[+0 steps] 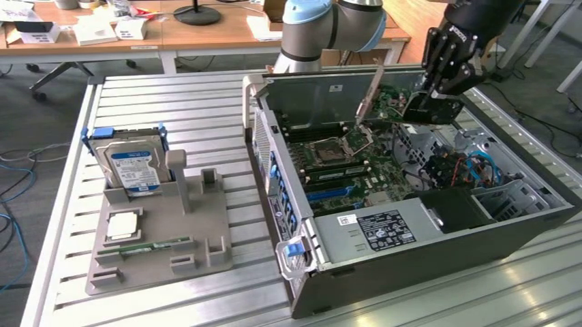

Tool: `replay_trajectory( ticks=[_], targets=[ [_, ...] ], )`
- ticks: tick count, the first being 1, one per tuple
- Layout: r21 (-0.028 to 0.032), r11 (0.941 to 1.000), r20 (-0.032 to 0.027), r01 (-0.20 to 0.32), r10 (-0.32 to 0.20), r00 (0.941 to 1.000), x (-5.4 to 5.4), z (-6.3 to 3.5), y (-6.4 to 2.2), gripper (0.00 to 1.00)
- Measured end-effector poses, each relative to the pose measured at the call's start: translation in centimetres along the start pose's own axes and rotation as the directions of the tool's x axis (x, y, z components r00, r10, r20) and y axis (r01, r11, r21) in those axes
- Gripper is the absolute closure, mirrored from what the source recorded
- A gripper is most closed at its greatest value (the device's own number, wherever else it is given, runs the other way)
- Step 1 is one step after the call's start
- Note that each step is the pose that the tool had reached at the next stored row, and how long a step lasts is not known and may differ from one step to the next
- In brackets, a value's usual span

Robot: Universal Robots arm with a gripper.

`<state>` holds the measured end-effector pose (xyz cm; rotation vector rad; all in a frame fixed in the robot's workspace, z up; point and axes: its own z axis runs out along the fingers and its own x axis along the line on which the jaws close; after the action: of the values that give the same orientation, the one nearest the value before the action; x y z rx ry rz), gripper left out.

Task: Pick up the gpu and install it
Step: 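Insert the gpu into the slot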

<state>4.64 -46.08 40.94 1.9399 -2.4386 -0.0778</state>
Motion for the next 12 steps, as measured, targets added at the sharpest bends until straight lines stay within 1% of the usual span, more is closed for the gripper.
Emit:
replay_trajectory(
  ticks=[2,5,7,10,12],
  targets=[
    [-0.0004,0.9994,-0.0021,0.036,-0.036,0.9994,0.00,0.04,0.00,0.74],
    [-0.0012,0.9960,-0.0052,0.090,-0.090,0.9960,0.00,0.11,0.00,0.74],
    [-0.0018,0.9922,-0.0072,0.125,-0.125,0.9922,0.00,0.16,0.00,0.74],
    [-0.0028,0.9845,-0.0099,0.175,-0.175,0.9845,0.00,0.23,0.00,0.74],
    [-0.0034,0.9798,-0.0114,0.200,-0.200,0.9797,0.00,0.25,0.00,0.74]
  ],
)
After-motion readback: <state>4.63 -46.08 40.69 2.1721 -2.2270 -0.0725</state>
